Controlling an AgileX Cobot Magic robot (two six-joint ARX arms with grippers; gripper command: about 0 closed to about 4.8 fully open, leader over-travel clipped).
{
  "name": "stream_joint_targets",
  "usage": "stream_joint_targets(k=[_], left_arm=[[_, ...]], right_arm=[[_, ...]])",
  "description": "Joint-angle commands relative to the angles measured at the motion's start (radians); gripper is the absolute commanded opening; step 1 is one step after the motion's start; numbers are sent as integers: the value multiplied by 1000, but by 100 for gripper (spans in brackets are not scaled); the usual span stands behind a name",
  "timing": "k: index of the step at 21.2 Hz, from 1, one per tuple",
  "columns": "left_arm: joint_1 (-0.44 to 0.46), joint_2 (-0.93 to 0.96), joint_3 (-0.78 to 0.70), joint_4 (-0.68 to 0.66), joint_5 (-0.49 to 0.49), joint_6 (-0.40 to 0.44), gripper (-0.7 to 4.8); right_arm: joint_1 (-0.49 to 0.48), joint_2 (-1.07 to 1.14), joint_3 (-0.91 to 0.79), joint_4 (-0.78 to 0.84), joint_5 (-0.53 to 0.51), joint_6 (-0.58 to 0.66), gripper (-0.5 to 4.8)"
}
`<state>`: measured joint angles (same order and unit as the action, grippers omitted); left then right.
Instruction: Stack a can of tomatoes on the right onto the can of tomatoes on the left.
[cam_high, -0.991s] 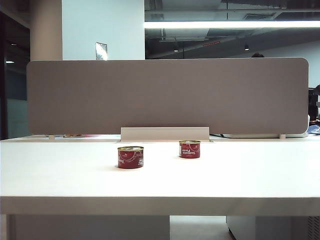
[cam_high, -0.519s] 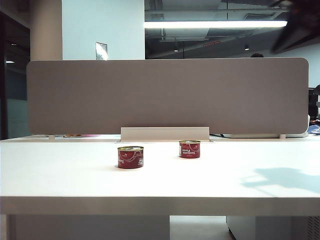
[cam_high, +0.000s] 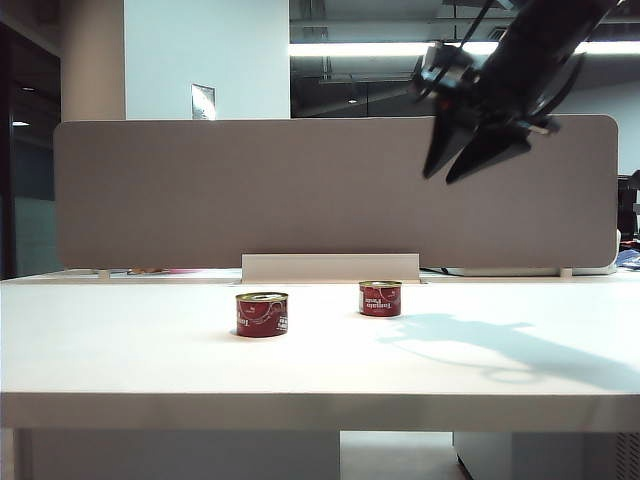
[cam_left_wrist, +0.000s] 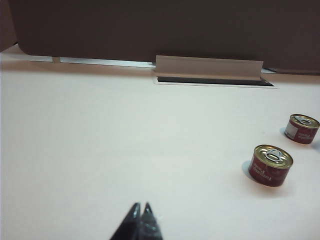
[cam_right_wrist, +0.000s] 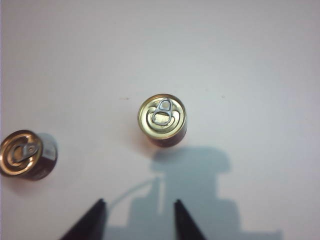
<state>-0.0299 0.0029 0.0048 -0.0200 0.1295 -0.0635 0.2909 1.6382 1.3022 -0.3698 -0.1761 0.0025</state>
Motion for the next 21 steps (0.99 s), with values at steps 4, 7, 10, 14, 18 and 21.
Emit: stream_joint_targets(k=[4,7,10,14,18,21], left_arm=[[0,1,3,6,2,4,-6],[1,1,3,6,2,4,-6],[1,1,3,7,2,4,-6],[0,1,4,7,2,4,-6],[1,1,4,8,2,4,-6],[1,1,4,8,2,4,-6]], right_arm=[[23,128,122,-2,-3,-4,410],[57,232,195,0,2,-5,479],[79,298,236,-1,12,-5,479],[95,377,260,-3,74,-4,479],[93,400,260,-3,119,-5,479],[93,408,260,3,138,-5,479]])
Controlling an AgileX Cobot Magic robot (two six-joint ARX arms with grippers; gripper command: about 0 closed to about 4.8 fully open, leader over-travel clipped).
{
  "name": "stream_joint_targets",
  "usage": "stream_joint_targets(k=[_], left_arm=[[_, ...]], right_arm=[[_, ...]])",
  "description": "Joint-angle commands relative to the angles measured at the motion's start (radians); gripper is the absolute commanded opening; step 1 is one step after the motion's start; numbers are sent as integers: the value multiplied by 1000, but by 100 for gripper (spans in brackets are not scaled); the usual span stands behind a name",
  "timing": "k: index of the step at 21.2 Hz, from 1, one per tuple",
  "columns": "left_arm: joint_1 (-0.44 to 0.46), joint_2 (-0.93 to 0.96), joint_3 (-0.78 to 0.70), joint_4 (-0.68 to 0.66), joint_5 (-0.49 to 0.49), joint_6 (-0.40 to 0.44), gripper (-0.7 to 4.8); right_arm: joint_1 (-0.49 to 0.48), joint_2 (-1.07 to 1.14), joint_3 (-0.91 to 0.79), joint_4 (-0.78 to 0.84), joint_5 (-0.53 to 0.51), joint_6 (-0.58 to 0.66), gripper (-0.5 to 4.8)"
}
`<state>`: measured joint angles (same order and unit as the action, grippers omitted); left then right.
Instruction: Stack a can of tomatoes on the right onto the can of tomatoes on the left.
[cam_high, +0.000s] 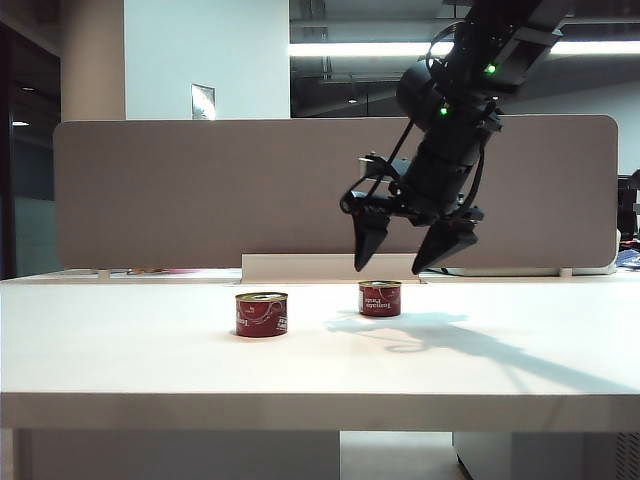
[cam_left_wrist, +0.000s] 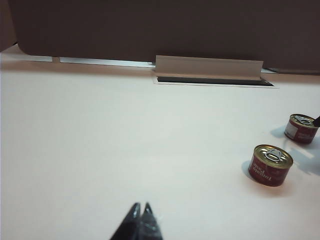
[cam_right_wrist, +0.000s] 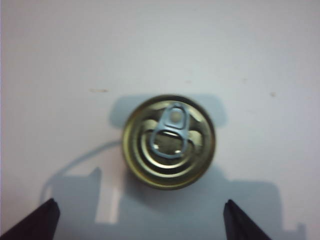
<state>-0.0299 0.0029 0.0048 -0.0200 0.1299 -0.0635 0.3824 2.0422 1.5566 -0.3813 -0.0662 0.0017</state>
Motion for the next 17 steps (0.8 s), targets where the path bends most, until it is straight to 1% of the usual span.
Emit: stream_joint_targets(k=[1,11,17], left_arm=[[1,1,4,8,2,4,-6],[1,1,5,19,3,4,-6],[1,1,5,22,4,4,-6]], right_arm=[[1,6,5,19,28,-4,479],[-3,55,6,76,31,-1,479],[-5,80,6,153,30,36,479]])
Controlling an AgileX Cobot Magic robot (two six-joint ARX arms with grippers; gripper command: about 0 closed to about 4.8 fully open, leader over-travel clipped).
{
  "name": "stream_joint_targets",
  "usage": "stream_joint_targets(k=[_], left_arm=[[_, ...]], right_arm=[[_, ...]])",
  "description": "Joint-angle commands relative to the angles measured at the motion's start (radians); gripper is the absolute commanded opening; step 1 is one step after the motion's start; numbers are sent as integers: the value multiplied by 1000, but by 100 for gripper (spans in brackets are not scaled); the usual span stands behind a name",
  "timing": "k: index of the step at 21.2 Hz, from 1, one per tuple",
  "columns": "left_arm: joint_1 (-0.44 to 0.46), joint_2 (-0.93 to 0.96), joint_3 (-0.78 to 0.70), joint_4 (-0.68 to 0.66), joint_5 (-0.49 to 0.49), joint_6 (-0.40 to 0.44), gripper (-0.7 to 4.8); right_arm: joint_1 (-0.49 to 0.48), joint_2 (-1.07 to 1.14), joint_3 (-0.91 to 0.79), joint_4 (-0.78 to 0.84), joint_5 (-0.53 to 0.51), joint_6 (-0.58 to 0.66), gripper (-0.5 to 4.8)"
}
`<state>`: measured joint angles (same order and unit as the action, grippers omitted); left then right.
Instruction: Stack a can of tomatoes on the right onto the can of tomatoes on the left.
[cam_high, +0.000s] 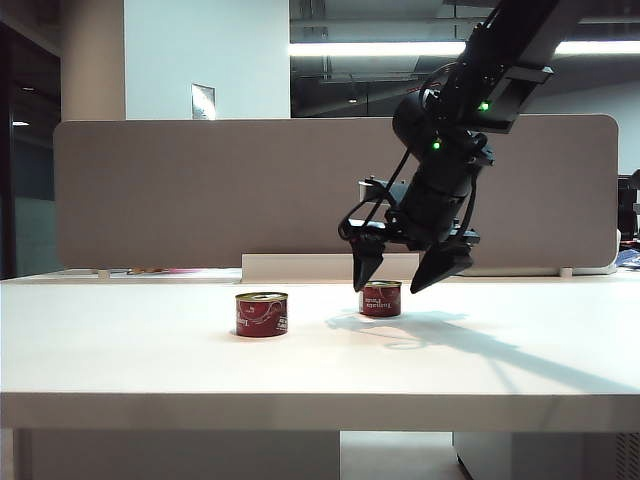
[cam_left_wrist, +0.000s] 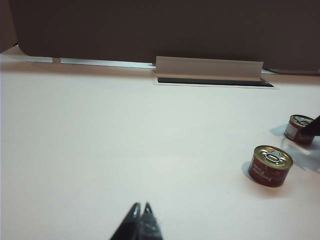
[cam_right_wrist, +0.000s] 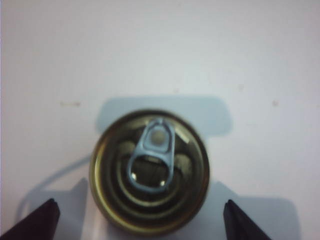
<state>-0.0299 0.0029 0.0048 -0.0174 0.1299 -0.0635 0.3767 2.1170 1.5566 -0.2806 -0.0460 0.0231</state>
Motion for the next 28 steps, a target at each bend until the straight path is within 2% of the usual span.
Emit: stream_joint_targets(k=[1,4,21,24,28], left_arm=[[0,1,5,19,4,4,-6],[1,1,5,19,4,4,-6],[1,1,5,20,2,4,-6],[1,1,5,20,2,4,-6],[1,1,5,20,2,4,-6]], right_arm=[[1,10,6,55,11,35,479],[1,33,19,46,10,82,479],[2,61,32,75,10,82,458],[2,62,32,77,10,82,344],[2,62,32,82,23,82,323]])
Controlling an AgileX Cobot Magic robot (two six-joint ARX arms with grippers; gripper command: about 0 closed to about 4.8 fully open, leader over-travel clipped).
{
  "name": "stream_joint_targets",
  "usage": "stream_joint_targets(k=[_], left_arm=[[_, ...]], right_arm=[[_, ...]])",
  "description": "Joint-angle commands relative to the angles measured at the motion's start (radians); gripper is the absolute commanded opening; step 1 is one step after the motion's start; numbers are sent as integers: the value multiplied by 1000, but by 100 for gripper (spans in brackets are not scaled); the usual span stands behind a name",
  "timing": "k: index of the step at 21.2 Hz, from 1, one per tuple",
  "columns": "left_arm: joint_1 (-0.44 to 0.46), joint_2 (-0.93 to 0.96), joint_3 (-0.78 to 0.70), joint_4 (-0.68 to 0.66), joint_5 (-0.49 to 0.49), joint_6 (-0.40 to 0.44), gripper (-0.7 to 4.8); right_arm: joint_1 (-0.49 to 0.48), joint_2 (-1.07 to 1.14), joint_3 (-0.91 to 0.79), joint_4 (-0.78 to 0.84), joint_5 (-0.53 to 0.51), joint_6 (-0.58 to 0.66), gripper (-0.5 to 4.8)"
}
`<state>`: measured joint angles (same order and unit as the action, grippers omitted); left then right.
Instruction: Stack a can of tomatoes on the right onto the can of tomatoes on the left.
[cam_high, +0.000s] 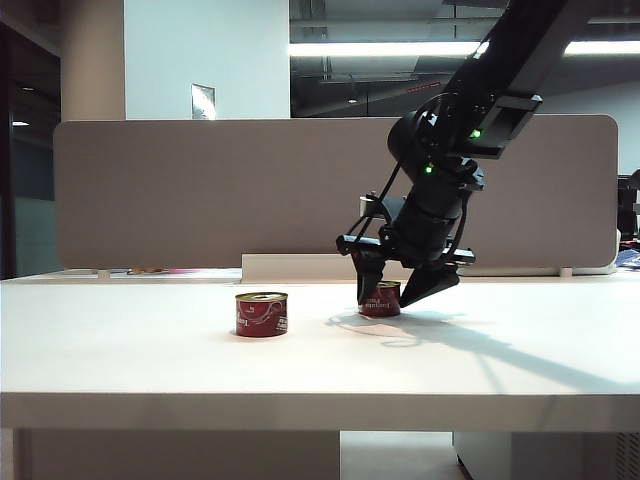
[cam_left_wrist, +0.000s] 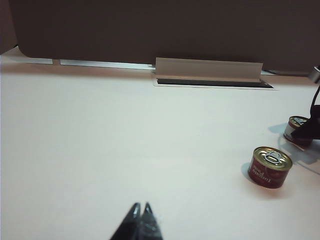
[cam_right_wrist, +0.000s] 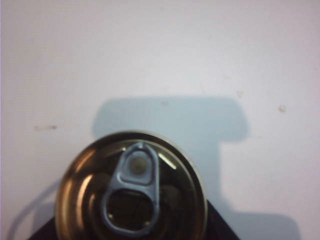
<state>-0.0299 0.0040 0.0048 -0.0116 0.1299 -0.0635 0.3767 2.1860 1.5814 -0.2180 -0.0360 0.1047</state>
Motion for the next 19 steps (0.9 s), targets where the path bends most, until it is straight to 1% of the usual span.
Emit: stream_joint_targets(k=[1,5,6,8,10,15,19], left_arm=[[1,0,5,14,2,4,-6],[1,0,5,14,2,4,-6],[1,0,5,14,2,4,-6],[1,0,5,14,2,4,-6],[1,0,5,14,2,4,-6],[1,0,5,14,2,4,-6],[1,0,5,14,2,4,-6]], right_arm=[[2,-7,7,21,16,0,323],[2,-7,7,37,16,0,321],[2,-7,7,39,16,0,307],[2,-7,9,37,15,-2,261],[2,-7,12,30,15,-5,231],[3,-11,45,-29,15,-9,228],[6,-30,58,-39,15,-13,228]])
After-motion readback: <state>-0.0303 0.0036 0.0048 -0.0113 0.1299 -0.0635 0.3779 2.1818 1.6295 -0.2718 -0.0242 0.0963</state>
